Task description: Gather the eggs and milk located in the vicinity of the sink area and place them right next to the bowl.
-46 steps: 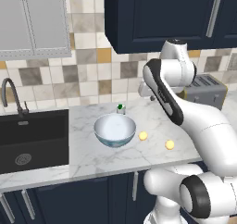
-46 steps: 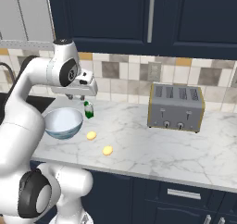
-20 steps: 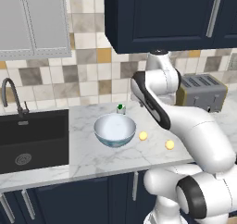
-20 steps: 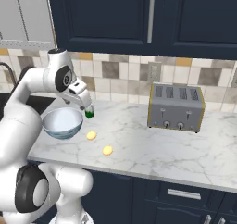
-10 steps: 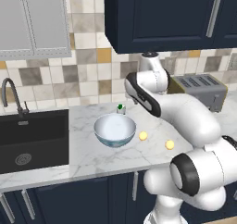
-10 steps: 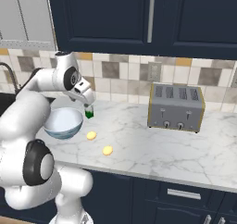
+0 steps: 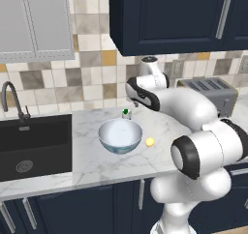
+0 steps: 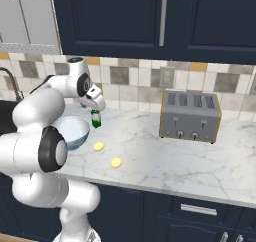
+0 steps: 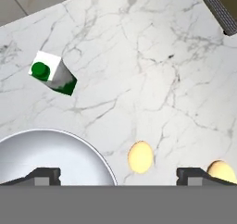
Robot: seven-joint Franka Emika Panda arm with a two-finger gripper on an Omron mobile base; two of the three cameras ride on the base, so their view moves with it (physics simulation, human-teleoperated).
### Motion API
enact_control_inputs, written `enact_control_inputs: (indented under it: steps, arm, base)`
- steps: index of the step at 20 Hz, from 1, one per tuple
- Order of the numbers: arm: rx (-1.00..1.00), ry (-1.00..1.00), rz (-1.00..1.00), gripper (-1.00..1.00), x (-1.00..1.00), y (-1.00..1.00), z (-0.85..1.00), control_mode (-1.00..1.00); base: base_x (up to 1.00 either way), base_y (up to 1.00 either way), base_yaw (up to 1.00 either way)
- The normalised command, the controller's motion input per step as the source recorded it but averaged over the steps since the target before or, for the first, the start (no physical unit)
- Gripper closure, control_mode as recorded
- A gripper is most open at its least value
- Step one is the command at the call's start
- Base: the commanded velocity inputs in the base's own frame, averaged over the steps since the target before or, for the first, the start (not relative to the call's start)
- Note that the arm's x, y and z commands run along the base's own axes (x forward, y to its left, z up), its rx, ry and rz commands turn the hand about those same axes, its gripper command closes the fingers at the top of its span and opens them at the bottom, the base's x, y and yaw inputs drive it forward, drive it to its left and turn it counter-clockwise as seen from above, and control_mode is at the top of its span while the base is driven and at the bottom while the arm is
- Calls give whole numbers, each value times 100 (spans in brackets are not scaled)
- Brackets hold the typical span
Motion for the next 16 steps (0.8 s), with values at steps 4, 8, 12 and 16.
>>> enact_control_inputs:
  steps: [4,8,12,16]
  arm:
    - [0,0,0,-100,42,31,-22,-100]
    - [0,0,0,-100,41,21,-24,-100]
    - [0,3,0,-100,40,5,-35,-100]
    - [0,3,0,-100,36,8,-29,-100]
  base:
    - [0,0,0]
    - [0,0,0]
    - [0,0,0]
    - [0,0,0]
